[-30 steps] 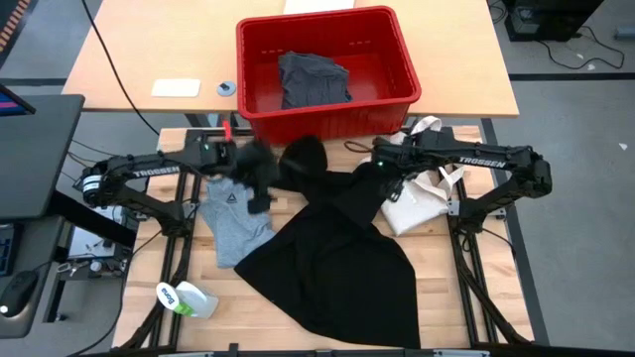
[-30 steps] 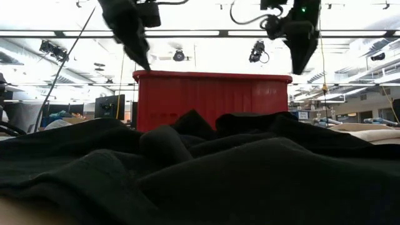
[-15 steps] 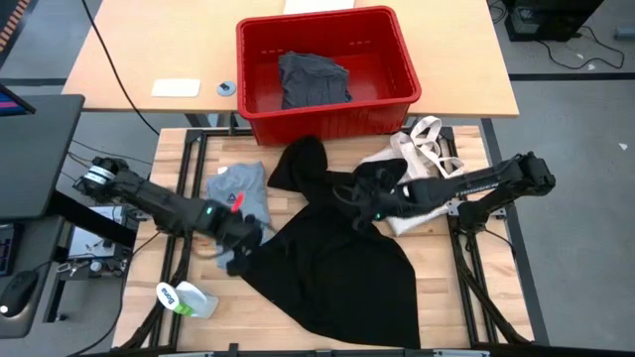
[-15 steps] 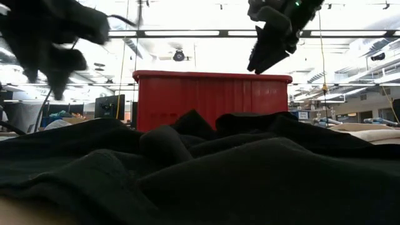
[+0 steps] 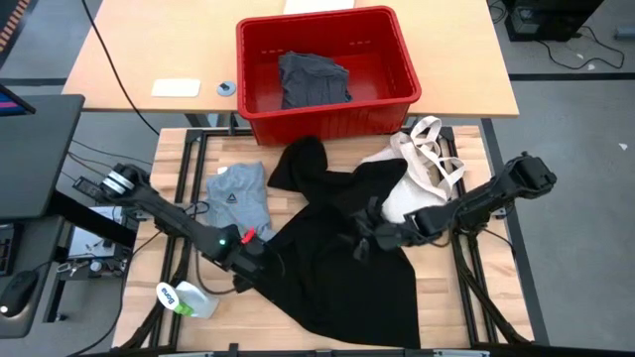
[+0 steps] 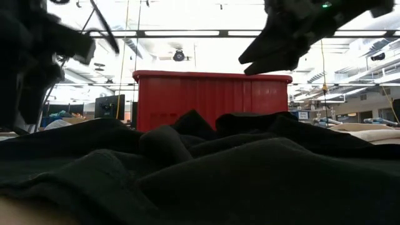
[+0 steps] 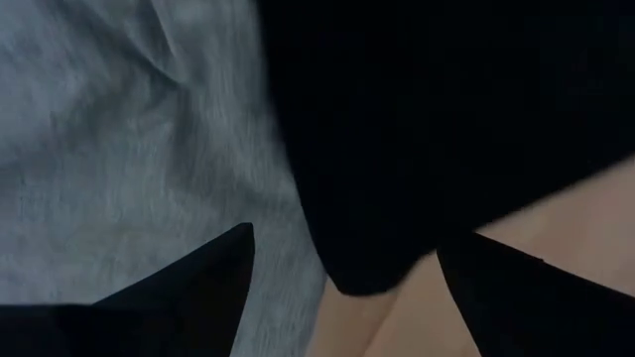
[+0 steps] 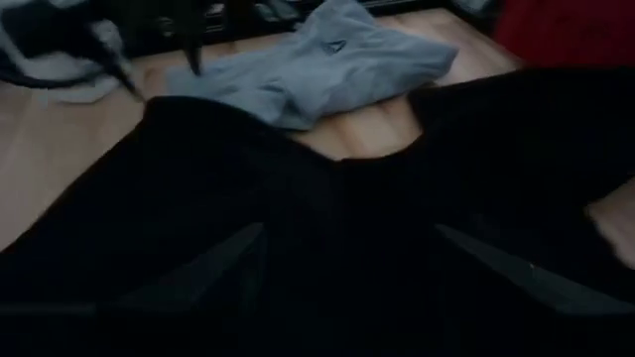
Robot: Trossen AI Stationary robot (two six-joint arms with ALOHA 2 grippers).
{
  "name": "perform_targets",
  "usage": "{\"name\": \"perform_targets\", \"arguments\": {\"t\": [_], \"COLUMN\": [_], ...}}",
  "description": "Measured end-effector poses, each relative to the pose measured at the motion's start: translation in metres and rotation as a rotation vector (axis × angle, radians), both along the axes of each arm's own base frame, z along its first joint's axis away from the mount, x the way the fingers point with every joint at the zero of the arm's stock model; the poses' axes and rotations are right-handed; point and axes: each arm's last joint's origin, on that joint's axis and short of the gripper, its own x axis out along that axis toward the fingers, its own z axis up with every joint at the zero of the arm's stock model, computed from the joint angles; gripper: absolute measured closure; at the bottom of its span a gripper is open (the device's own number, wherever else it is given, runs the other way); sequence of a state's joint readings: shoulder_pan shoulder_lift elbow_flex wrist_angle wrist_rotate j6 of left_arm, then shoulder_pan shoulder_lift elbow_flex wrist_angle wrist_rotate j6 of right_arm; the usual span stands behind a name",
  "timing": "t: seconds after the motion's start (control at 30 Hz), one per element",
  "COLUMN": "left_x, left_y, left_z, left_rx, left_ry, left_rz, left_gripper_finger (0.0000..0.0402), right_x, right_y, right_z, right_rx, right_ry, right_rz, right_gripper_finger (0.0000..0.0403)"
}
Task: Fold Laundry from Bin
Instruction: Fold the black shirt
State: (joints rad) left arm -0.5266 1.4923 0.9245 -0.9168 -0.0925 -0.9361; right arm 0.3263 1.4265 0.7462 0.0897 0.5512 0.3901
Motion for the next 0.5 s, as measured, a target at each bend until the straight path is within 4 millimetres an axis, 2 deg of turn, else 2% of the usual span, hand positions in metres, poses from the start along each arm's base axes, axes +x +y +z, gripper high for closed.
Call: {"name": "perform_targets", "arguments": {"t": [0.13,0.3,0.43,0.5], "left_x": [0.001,-0.012,-0.026,-0.032], "left_y": [-0.009,-0.032,-0.051,-0.062], "left_z": [-0.014,-0.021,-0.021,-0.021], "left_rx": [-0.006,0.008,0.067,0.086], "left_ry": [0.064,0.08,0.006,-0.045], "left_rz": [0.06,0.05,-0.016,-0.11], "left_gripper_finger": [0.0099,0.012,0.0135,0.0143], "right_x": [-0.01,-0.017,-0.019,-0.02], "right_y": [0.021,0.042,0.051,0.054], "right_z": [-0.004,0.004,0.008,0.009], "right_rx": [-0.004,-0.025,-0.026,-0.028], "right_ry": [-0.04,-0.093,-0.136,-0.152], "right_rz": [-0.012,0.035,0.05,0.044], "right_gripper_finger": [0.0113,0.0113,0.0113,0.0113]}}
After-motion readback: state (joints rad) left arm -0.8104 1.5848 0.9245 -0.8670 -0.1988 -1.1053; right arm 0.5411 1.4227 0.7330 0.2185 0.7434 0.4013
